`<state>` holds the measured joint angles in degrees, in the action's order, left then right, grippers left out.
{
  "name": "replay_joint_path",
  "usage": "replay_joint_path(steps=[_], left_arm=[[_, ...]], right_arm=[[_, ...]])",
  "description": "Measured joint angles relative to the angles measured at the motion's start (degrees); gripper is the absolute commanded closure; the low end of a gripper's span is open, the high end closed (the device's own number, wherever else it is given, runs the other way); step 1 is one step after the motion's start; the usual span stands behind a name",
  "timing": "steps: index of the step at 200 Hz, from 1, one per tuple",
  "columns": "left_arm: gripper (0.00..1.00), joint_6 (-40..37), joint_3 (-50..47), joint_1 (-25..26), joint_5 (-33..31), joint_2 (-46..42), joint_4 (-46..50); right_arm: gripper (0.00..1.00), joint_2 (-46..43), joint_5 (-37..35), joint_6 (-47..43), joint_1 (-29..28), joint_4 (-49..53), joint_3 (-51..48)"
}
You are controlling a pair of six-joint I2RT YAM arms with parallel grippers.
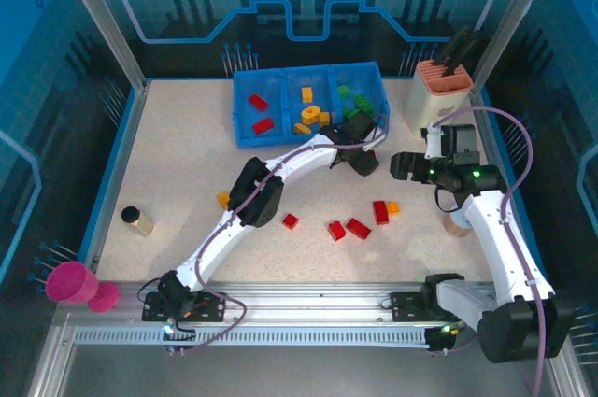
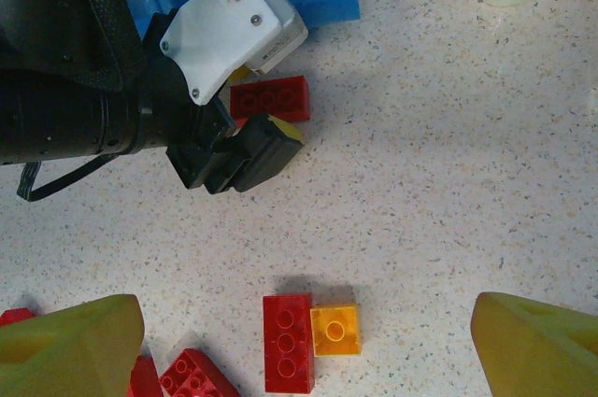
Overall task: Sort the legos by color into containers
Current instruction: Pick up the lego from the center of the table.
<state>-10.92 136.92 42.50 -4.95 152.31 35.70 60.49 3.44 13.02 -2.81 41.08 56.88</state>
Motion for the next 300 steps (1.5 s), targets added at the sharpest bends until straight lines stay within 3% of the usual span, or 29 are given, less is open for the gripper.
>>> replay_joint_path(steps=[38,133,161,211,261,300], left_arm=[[0.27,-1.68,0.20,0.28,0.02,0.00,0.50],[0.53,-4.26,0.31,1.79,-0.37,0.00,1.33],[0.66,-4.09,0.31,2.19,-0.42,0.00,1.62],[0.75,-2.40,0.22,2.36,-0.57,-0.11,2.19],[0.79,4.70,-9.14,3.02,2.23,-6.60,3.85],[0.80,9.33,-23.50,3.39,2.97,-17.62,6.08]], right_arm=[[0.08,0.17,0.02,0.46,0.00,-0.57,-0.72],[0.08,0.24,-0.09,1.09,0.02,-1.20,-1.90],[0.08,1.75,-0.48,1.07,0.04,-2.34,-2.16],[0.07,6.47,-1.99,0.66,0.68,-5.97,-2.71],[0.07,11.78,-1.70,0.17,1.88,-10.16,-2.71],[0.07,13.42,-0.94,-0.04,2.49,-11.78,-2.82]])
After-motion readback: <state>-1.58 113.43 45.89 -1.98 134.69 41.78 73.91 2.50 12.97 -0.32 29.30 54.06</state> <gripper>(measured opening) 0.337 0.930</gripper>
